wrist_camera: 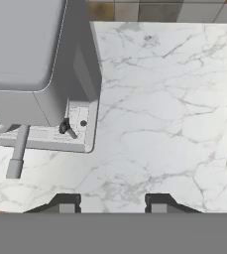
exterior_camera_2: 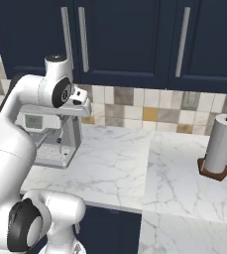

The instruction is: Open the cabinet, pick the kettle from the cabinet, and place it in the sink.

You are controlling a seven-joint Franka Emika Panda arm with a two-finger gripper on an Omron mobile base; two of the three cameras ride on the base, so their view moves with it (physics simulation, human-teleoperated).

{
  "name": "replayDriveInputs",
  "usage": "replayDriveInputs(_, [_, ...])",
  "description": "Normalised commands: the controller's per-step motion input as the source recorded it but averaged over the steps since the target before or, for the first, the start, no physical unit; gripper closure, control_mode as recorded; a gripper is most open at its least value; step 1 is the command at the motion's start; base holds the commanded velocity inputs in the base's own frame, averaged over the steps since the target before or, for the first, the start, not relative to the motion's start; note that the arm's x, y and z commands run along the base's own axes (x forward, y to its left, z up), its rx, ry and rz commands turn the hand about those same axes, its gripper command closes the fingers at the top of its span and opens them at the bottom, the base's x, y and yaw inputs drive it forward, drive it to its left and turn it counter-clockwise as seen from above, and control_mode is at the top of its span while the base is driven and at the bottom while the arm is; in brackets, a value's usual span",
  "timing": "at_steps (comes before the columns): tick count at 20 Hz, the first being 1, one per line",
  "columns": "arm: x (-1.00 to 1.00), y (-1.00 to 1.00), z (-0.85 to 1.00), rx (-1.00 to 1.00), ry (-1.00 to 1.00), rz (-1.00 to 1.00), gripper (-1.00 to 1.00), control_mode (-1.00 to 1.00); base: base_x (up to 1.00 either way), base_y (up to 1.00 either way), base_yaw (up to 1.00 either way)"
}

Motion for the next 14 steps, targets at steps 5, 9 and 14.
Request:
replayDriveInputs(5, [-0.06, 0.00, 0.00, 0.00, -0.02, 0.01, -1.00, -1.00, 0.00, 0.00, 0.00])
replayDriveInputs(9, [-0.18, 0.00, 0.00, 0.00, -0.15, 0.01, -1.00, -1.00, 0.00, 0.00, 0.00])
replayDriveInputs(14, [-0.18, 0.00, 0.03, 0.00, -0.14, 0.00, -1.00, -1.00, 0.00, 0.00, 0.00])
